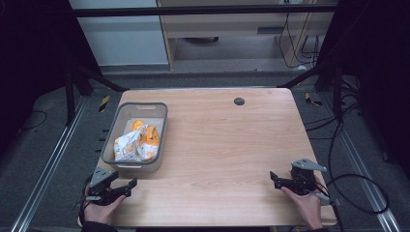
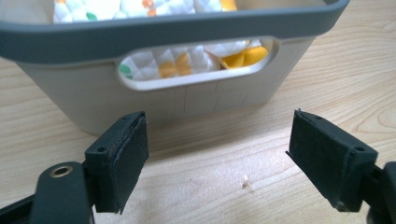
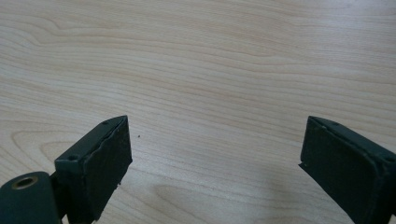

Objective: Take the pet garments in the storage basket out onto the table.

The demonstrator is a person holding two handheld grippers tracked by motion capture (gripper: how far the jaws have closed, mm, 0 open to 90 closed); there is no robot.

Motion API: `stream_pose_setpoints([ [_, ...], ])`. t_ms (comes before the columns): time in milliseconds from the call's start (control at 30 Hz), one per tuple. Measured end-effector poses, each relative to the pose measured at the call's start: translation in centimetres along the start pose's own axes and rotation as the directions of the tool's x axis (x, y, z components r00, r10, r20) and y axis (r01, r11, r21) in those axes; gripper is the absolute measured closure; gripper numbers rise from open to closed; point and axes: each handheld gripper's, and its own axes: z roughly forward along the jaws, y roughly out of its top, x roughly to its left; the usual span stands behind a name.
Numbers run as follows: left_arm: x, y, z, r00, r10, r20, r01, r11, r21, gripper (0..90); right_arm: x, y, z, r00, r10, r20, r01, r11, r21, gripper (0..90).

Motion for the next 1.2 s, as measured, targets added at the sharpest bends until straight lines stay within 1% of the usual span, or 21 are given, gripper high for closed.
stream_pose_setpoints([
  [67,0.0,0.1,-0.1,1.0000,-0.004,0.000,0.004,1.0000,-0.005,19.0,0.0,0.0,0.0,1.0000,0.000,0.001,0.000,1.000,0.002,8.8],
  [100,0.0,0.2,-0.4,1.0000,-0.009,0.001,0.009,0.9998,-0.019,18.9,-0.1,0.0,0.0,0.9998,-0.007,0.016,0.007,1.000,0.001,8.8],
  [133,0.0,0.2,-0.4,1.0000,-0.009,0.001,0.009,0.9998,-0.019,19.0,-0.1,0.0,0.0,0.9998,-0.007,0.016,0.007,1.000,0.001,8.8],
  [167,0.1,0.4,-0.7,0.9999,-0.015,-0.002,0.014,0.9994,-0.032,19.1,-0.1,0.0,-0.1,0.9997,-0.010,0.021,0.011,1.000,-0.008,8.8],
  [233,0.1,0.5,-0.8,0.9998,-0.018,0.000,0.018,0.9991,-0.039,19.1,-0.1,0.0,-0.2,0.9998,-0.004,0.017,0.004,1.000,-0.010,8.8],
  [267,0.1,0.7,-1.1,0.9998,-0.022,0.000,0.022,0.9985,-0.050,19.1,-0.1,0.0,-0.3,0.9996,-0.012,0.025,0.012,1.000,-0.020,9.1],
  [333,0.1,0.9,-1.3,0.9996,-0.026,0.004,0.026,0.9976,-0.064,19.2,-0.1,0.0,-0.4,0.9997,-0.003,0.025,0.004,1.000,-0.029,9.4],
  [467,-0.1,1.4,-1.9,0.9998,-0.018,0.008,0.019,0.9959,-0.089,19.4,-0.2,0.1,-0.4,0.9997,-0.008,0.023,0.008,0.999,-0.032,9.8],
  [600,-0.1,1.7,-2.2,0.9996,-0.022,0.016,0.023,0.9950,-0.097,19.6,-0.1,0.0,-0.3,0.9998,-0.009,0.020,0.010,1.000,-0.026,10.0],
  [733,0.0,2.3,-2.6,0.9993,-0.026,0.025,0.029,0.9929,-0.116,19.9,-0.1,0.0,-0.3,0.9997,-0.018,0.016,0.019,1.000,-0.022,10.4],
  [800,0.0,2.4,-2.6,0.9992,-0.028,0.027,0.031,0.9929,-0.115,19.9,-0.1,0.0,-0.3,0.9997,-0.020,0.015,0.020,1.000,-0.022,10.4],
  [833,0.1,2.5,-2.6,0.9992,-0.029,0.027,0.032,0.9926,-0.117,19.9,0.0,0.0,-0.3,0.9999,-0.013,0.009,0.013,1.000,-0.019,10.4],
  [900,0.1,2.9,-2.7,0.9988,-0.035,0.035,0.039,0.9916,-0.123,20.2,0.0,-0.1,-0.4,0.9996,-0.026,0.014,0.026,0.999,-0.026,10.5],
  [1067,0.1,3.5,-2.8,0.9990,-0.030,0.034,0.034,0.9915,-0.125,20.8,0.0,-0.1,-0.5,0.9995,-0.026,0.015,0.027,0.999,-0.041,10.5],
  [1100,0.1,3.9,-2.9,0.9991,-0.026,0.033,0.030,0.9911,-0.129,20.8,0.1,-0.1,-0.5,0.9995,-0.026,0.016,0.027,0.999,-0.041,10.5],
  [1167,0.0,4.1,-2.9,0.9992,-0.024,0.034,0.028,0.9904,-0.135,21.0,0.1,-0.1,-0.5,0.9996,-0.026,0.014,0.027,0.999,-0.041,10.5],
  [1200,0.0,4.5,-3.0,0.9991,-0.021,0.036,0.026,0.9897,-0.141,21.1,0.2,-0.1,-0.6,0.9994,-0.032,0.014,0.033,0.999,-0.043,10.4],
])
